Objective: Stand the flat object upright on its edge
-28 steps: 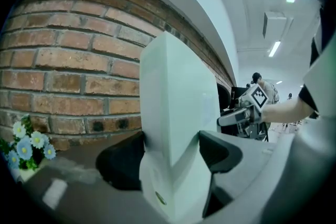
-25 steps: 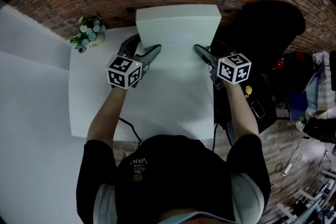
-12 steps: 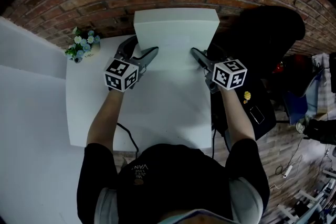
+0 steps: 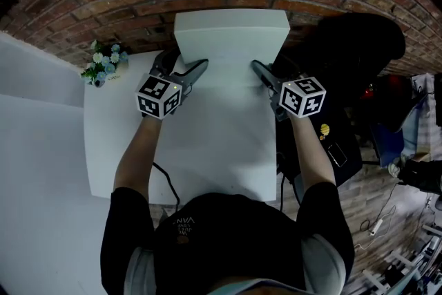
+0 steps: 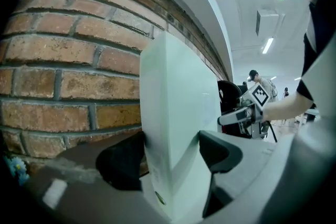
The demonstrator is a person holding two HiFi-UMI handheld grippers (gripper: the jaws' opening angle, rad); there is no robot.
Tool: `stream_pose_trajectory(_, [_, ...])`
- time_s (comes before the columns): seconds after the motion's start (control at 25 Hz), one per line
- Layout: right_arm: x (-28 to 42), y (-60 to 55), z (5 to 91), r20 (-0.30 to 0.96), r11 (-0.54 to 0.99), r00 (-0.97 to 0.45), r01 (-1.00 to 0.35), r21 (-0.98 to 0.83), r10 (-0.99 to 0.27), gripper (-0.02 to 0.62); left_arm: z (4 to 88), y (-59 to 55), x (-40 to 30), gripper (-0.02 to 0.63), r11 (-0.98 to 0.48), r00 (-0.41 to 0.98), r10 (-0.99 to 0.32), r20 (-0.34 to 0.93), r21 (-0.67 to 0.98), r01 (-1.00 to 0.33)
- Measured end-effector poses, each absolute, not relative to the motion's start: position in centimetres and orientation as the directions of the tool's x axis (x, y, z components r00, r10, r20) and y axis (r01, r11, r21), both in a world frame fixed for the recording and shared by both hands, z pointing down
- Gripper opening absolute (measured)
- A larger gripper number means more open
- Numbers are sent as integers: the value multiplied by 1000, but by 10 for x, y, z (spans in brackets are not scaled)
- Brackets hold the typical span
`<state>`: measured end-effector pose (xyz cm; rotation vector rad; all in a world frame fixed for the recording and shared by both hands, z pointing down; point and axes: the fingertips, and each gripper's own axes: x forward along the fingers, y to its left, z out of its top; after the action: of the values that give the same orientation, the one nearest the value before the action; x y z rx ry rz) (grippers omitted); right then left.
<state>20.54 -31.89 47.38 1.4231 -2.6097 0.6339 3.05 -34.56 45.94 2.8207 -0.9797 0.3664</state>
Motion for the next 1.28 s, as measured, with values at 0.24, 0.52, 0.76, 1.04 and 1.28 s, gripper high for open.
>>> stream_pose_trajectory(0.24, [207,-331,475,276,471,-550,-828,-304,-788,296,460,-358,33,337,-782,757,-597,264,16,-623])
stream_pose_trajectory(0.52, [209,-345,476,261,458,-538,-833,-310,-802,296,462,-373,35,337,-783,758,-598,259,9,-621])
stream_pose_trajectory(0.76, [212,-352,479,254,446,-526,-839,-312,-812,296,463,-381,38,337,-785,757,-600,257,-6,-620])
stream_pose_trajectory(1.04, [214,-358,478,241,441,-516,-845,-304,-822,296,463,-387,40,337,-786,758,-602,252,-15,-619])
stream_pose_trajectory(1.28, [215,-365,473,234,447,-512,-849,-282,-826,296,461,-393,41,337,-776,747,-617,249,-35,-630])
